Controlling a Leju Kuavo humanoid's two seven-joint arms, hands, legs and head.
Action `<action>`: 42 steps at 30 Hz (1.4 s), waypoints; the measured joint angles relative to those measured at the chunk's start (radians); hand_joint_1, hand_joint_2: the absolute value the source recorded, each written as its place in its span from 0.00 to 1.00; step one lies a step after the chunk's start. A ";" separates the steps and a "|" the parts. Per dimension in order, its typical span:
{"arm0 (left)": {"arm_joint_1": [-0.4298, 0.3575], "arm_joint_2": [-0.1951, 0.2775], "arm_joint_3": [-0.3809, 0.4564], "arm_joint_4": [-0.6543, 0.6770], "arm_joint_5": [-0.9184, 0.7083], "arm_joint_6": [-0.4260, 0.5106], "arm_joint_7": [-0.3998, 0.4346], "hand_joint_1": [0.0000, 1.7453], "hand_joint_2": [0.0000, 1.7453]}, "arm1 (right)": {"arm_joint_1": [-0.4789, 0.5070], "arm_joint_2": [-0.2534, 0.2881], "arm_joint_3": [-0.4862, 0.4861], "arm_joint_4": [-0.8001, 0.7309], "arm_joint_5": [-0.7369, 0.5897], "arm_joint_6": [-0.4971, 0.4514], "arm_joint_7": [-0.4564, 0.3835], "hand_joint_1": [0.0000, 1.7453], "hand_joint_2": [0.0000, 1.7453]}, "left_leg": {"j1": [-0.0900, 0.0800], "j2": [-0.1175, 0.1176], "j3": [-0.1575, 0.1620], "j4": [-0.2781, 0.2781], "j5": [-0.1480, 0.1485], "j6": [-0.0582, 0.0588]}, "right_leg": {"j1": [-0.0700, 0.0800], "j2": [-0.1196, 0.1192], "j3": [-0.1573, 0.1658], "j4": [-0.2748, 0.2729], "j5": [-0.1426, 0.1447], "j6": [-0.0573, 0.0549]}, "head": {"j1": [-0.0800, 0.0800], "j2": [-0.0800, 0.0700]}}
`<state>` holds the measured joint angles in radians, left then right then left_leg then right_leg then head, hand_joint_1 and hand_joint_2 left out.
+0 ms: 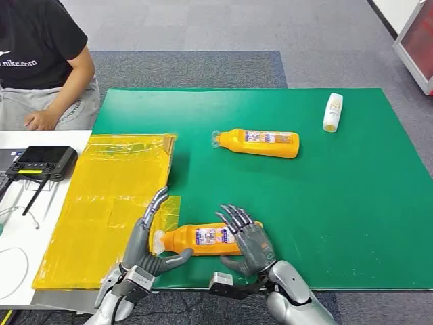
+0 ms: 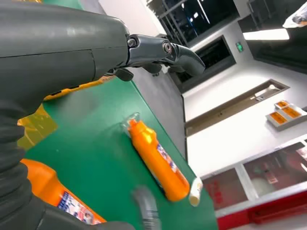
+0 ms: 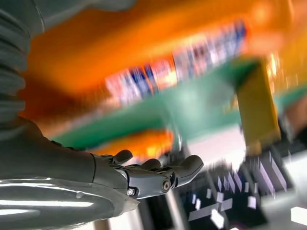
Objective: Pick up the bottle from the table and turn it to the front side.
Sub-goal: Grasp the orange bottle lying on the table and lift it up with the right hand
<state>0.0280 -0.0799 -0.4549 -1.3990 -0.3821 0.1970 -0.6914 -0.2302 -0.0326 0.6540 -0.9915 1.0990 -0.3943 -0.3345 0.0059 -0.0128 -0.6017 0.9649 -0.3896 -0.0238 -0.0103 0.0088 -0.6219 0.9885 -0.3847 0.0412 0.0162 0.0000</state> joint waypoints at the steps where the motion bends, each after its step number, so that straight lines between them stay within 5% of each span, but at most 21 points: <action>1: -0.001 0.001 -0.002 -0.002 0.004 0.001 0.000 0.00 1.00 | -0.008 -0.002 0.005 0.006 -0.002 0.013 0.000 0.00 1.00 | 0.000 0.000 0.000 0.000 0.000 0.000 | 0.000 0.000 0.000 0.000 0.000 0.000 | 0.000 0.000; 17: -0.007 0.022 -0.039 -0.053 0.073 0.064 0.000 0.00 1.00 | -0.149 -0.015 0.058 0.087 -0.040 0.158 0.034 0.00 1.00 | 0.000 0.000 0.001 0.000 0.002 0.001 | 0.000 0.000 0.001 0.000 0.001 0.001 | 0.000 0.000; 27: -0.003 0.034 -0.039 -0.057 0.068 0.105 0.000 0.00 1.00 | -0.275 -0.015 0.145 0.171 0.041 0.328 0.151 0.00 1.00 | 0.000 0.001 0.003 0.000 0.003 0.000 | 0.000 0.001 0.002 0.000 0.002 0.000 | 0.000 0.000; 31: 0.001 0.039 -0.039 -0.057 0.071 0.114 0.000 0.00 1.00 | -0.324 -0.011 0.185 0.225 0.063 0.362 0.166 1.00 1.00 | 0.000 0.001 0.004 0.000 0.004 0.000 | 0.000 0.001 0.003 0.000 0.004 -0.001 | 0.000 0.000; 42: 0.004 0.050 -0.039 -0.057 0.093 0.145 0.000 0.00 1.00 | -0.394 0.011 0.254 0.345 0.040 0.313 0.148 1.00 1.00 | 0.000 0.001 0.006 0.000 0.007 0.002 | 0.000 0.000 0.006 0.000 0.006 0.000 | 0.000 0.000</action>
<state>0.0319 -0.0297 -0.4942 -1.4557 -0.2895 0.3425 -0.6916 -0.6246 -0.0218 0.9080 -0.6464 1.1391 -0.0808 -0.1867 0.0060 -0.0123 -0.5960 0.9648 -0.3829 -0.0221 -0.0102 0.0088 -0.6160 0.9881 -0.3788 0.0411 0.0160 0.0000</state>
